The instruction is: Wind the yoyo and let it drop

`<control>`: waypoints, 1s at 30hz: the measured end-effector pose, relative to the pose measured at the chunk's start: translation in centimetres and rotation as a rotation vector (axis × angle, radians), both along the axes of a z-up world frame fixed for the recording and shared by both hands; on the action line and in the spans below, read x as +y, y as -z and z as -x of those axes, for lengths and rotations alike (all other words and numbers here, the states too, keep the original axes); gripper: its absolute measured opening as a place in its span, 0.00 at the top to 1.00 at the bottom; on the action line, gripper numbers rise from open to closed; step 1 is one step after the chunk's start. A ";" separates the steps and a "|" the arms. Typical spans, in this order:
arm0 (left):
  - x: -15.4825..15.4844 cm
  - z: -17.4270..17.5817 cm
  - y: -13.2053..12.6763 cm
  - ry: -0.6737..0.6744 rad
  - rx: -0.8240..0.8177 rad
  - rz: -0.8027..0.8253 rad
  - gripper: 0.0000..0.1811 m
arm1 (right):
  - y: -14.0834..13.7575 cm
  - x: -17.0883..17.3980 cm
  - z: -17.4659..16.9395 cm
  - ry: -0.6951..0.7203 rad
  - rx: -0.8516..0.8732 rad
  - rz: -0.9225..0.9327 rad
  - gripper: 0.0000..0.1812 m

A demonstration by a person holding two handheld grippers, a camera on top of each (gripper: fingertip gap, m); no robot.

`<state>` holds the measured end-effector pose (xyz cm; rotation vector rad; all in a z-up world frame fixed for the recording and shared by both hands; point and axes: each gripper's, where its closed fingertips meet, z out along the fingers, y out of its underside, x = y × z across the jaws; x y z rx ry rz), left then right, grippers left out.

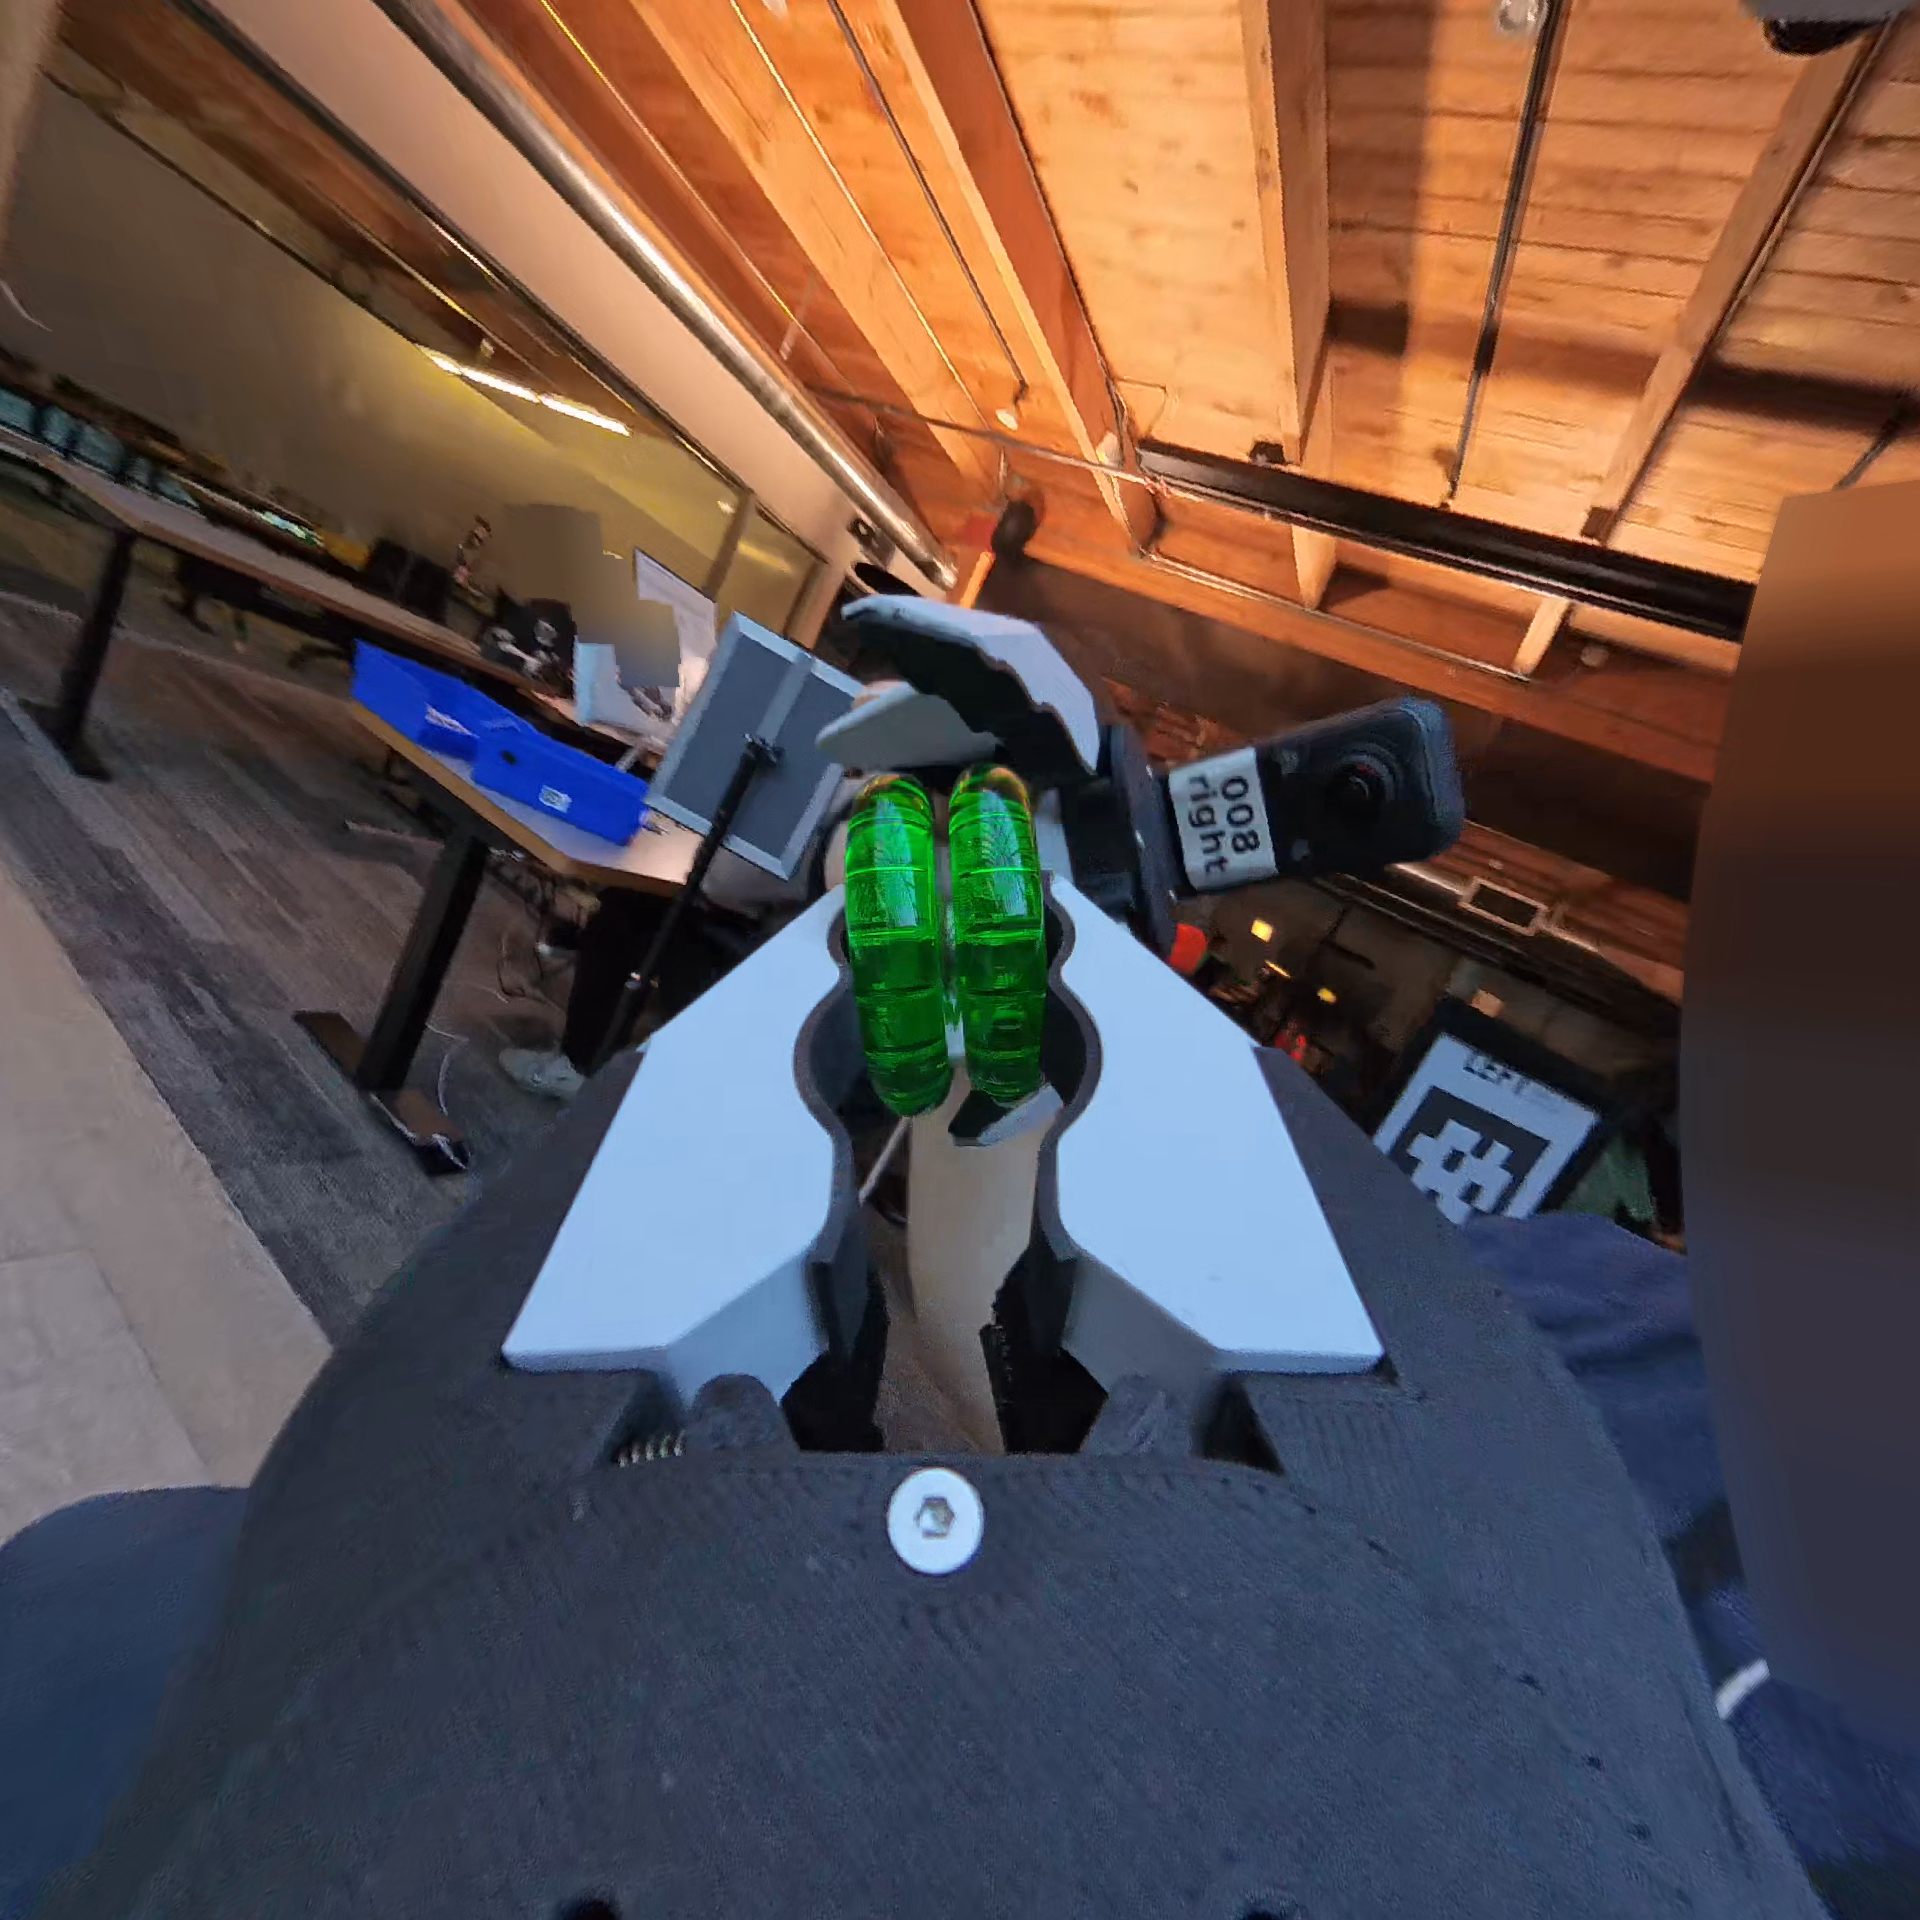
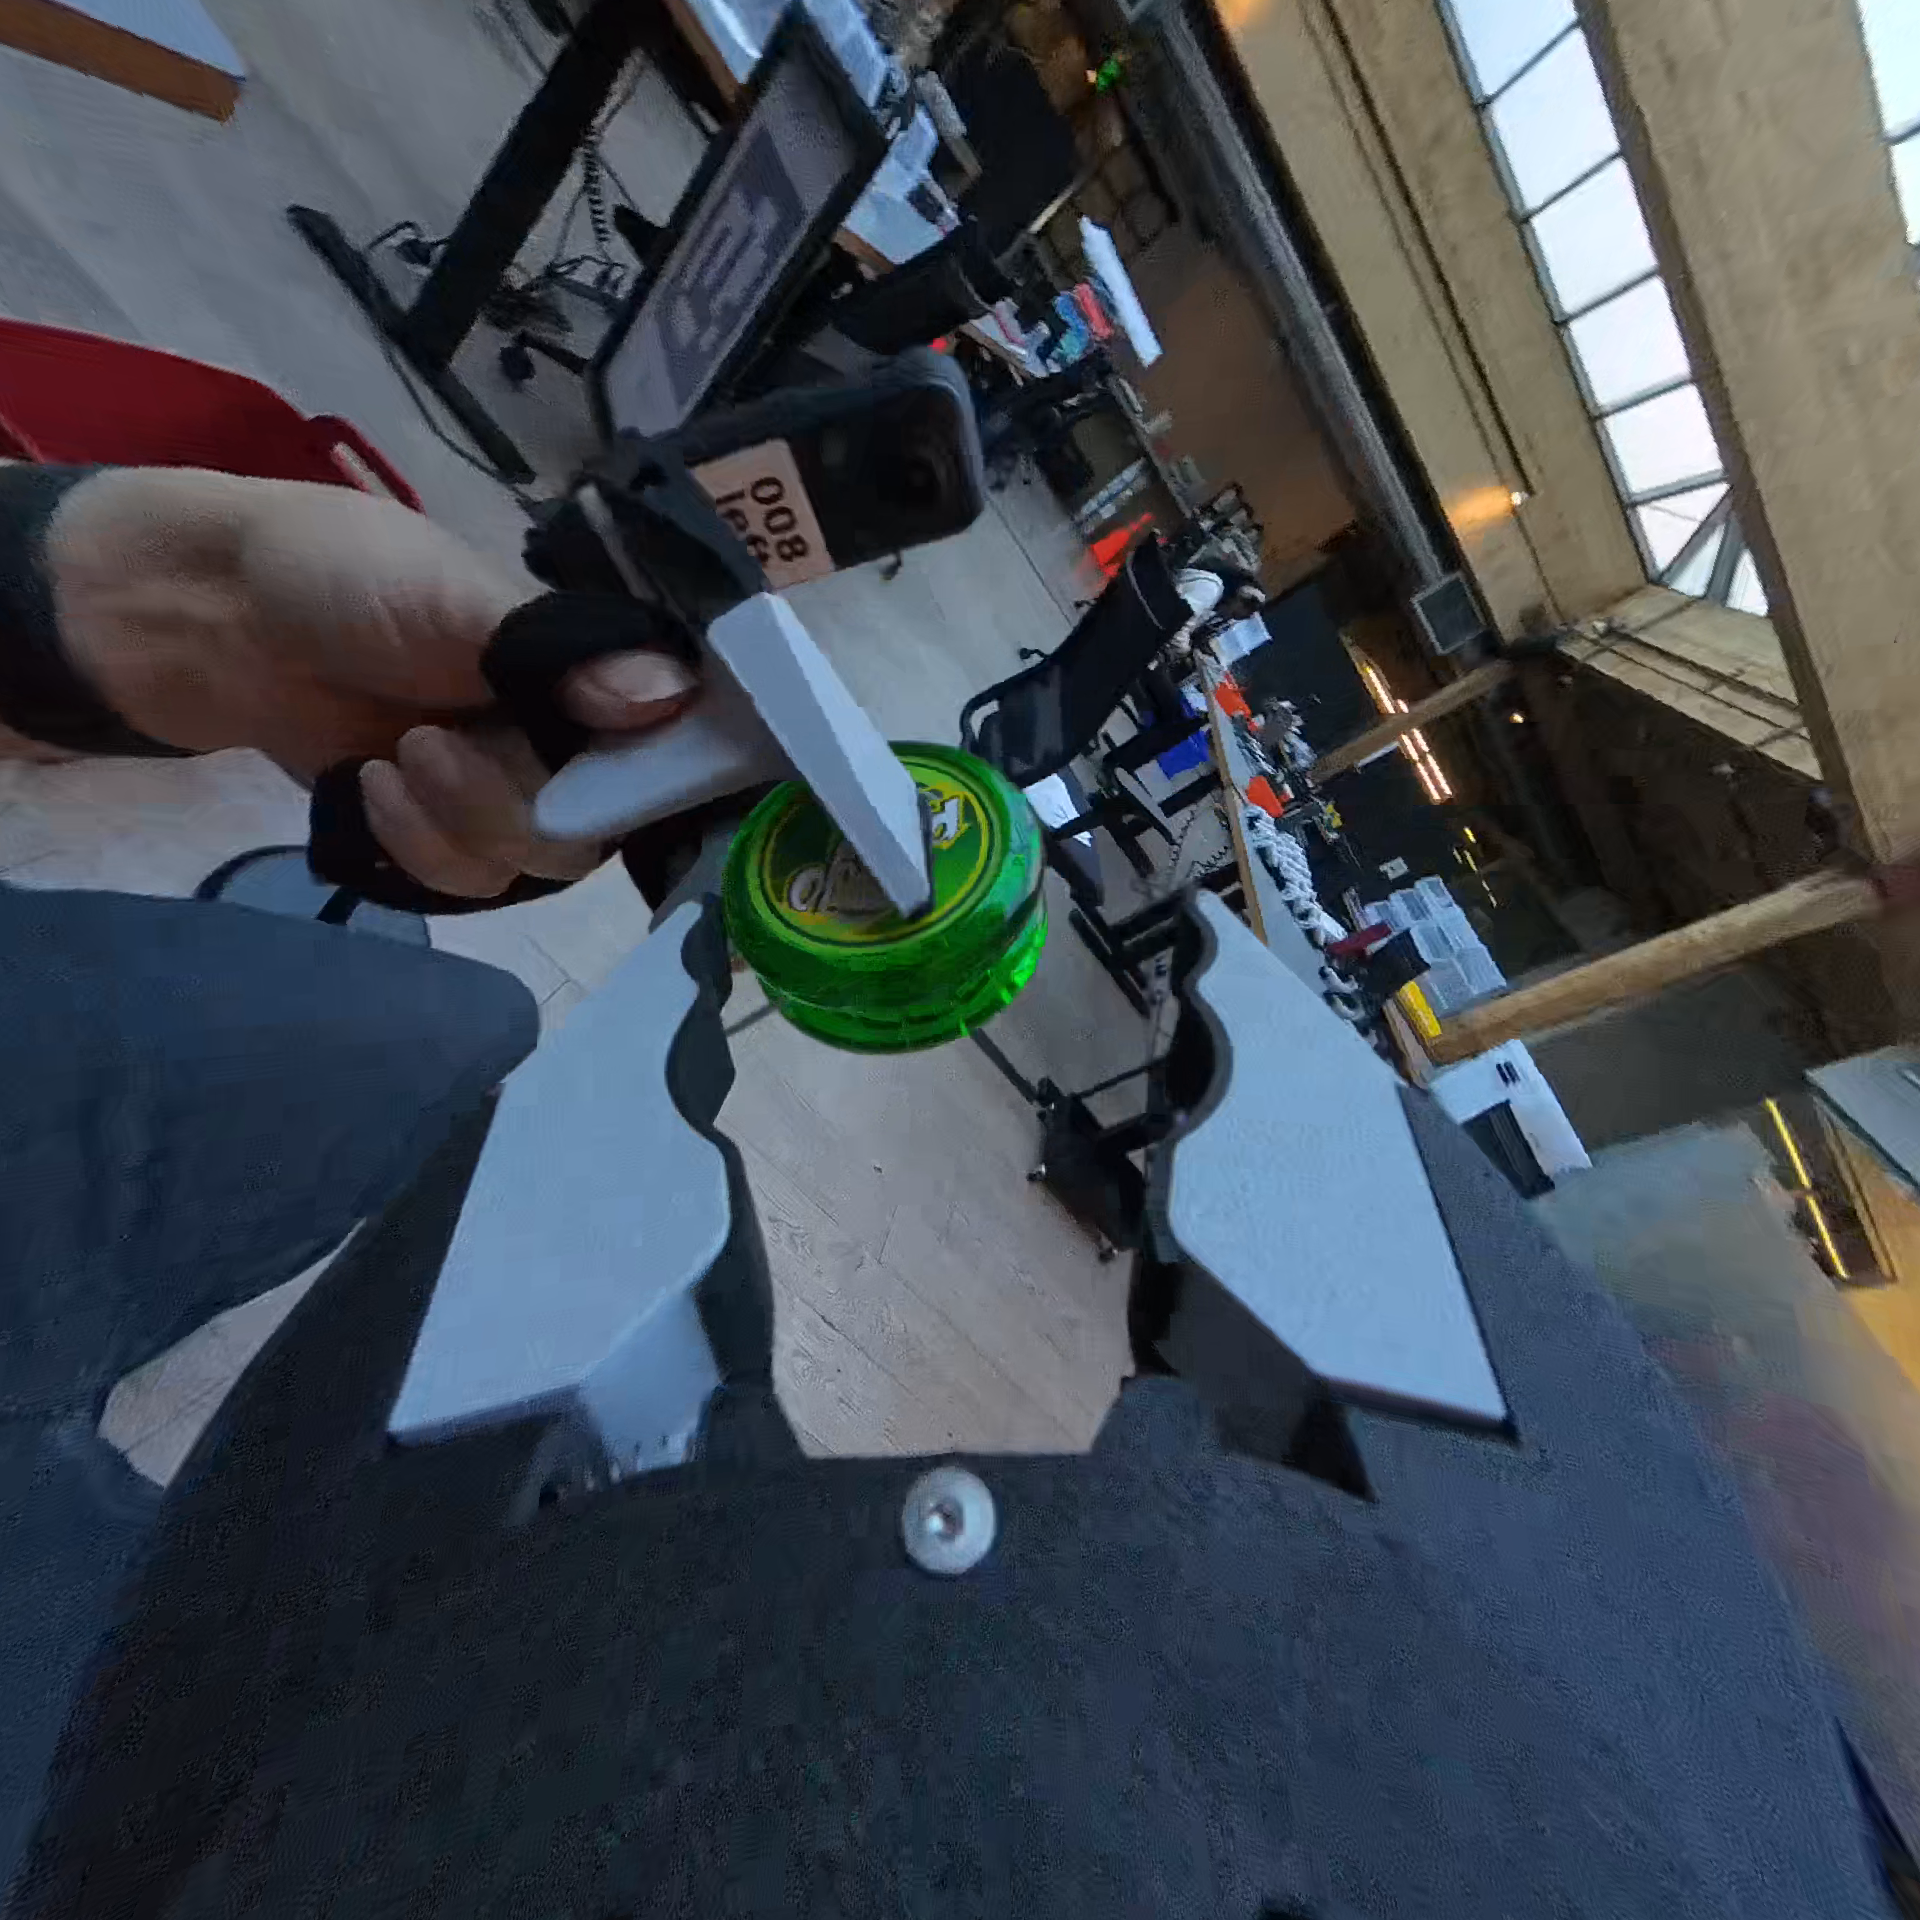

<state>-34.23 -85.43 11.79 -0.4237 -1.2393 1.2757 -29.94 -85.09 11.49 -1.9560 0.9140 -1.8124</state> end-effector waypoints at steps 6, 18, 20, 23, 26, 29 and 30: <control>-0.3 -0.9 0.9 -0.146 -0.051 0.045 0.84 | 1.7 0.4 -1.4 0.106 -0.020 0.195 0.66; -0.8 -2.2 0.8 -0.179 0.016 0.018 0.83 | 1.5 0.6 -2.0 0.096 -0.016 0.126 0.59; -1.0 -2.2 1.2 -0.215 -0.010 0.014 0.83 | 2.5 0.6 -2.3 0.134 0.010 0.180 0.67; -0.7 -1.4 3.2 -0.156 -0.138 -0.013 0.83 | 4.1 0.5 -1.7 0.123 0.164 0.227 0.67; 0.9 -0.5 3.8 0.006 -0.156 -0.042 0.84 | 4.9 2.3 -1.0 -0.062 0.251 0.280 0.67; 0.1 -1.2 2.8 -0.113 -0.138 0.013 0.84 | 3.8 0.6 -1.1 0.031 0.191 0.156 0.66; -0.3 -1.9 2.4 -0.217 -0.166 0.071 0.85 | 3.2 -0.5 -0.9 0.103 0.121 0.090 0.60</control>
